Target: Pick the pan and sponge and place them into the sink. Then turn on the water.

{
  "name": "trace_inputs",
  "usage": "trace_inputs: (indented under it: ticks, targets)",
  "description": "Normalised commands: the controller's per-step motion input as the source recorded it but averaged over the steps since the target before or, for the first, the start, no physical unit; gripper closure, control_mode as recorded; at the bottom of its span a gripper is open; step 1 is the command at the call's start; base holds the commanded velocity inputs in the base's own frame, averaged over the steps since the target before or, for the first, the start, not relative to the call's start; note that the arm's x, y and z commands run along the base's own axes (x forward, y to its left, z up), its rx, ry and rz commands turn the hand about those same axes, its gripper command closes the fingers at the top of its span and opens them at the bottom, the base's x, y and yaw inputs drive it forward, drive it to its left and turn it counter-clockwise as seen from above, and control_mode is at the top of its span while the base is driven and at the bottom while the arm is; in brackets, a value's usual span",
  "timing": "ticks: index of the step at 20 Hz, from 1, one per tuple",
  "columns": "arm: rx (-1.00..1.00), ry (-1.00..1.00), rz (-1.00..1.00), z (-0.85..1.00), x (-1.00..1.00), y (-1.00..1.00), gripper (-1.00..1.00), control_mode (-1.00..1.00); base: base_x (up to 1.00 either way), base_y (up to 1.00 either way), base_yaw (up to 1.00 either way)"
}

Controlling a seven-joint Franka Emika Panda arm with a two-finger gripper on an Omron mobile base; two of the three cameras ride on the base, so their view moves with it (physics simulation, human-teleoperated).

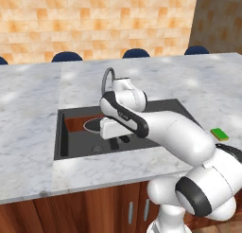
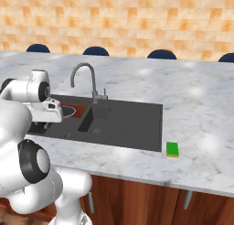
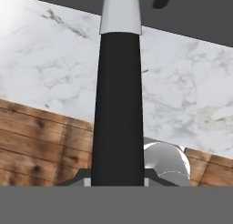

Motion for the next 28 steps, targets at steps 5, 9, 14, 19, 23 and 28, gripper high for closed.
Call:
trace_inputs:
  ticks: [5, 9, 14, 19, 23, 28]
  targets:
    - [0.02, 0.01, -0.07, 0.00, 0.18, 0.21, 1.00, -1.00, 0.00, 0.00, 0.00]
    - [0.04, 0.00, -0.10, -0.03, 0.19, 0.19, 1.00, -1.00, 0.00, 0.00, 0.00]
    - [0.05, 0.00, -0.10, -0.05, 0.22, 0.19, 1.00, -1.00, 0.00, 0.00, 0.00]
    - [0.08, 0.00, -0.05, -0.03, 0.16, 0.29, 1.00, -1.00, 0.00, 0.00, 0.00]
    - [0.07, 0.00, -0.04, -0.04, 0.15, 0.30, 1.00, -1.00, 0.00, 0.00, 0.00]
    - [0.02, 0.05, -0.08, -0.11, 0.27, 0.17, 1.00, -1.00, 0.00, 0.00, 0.00]
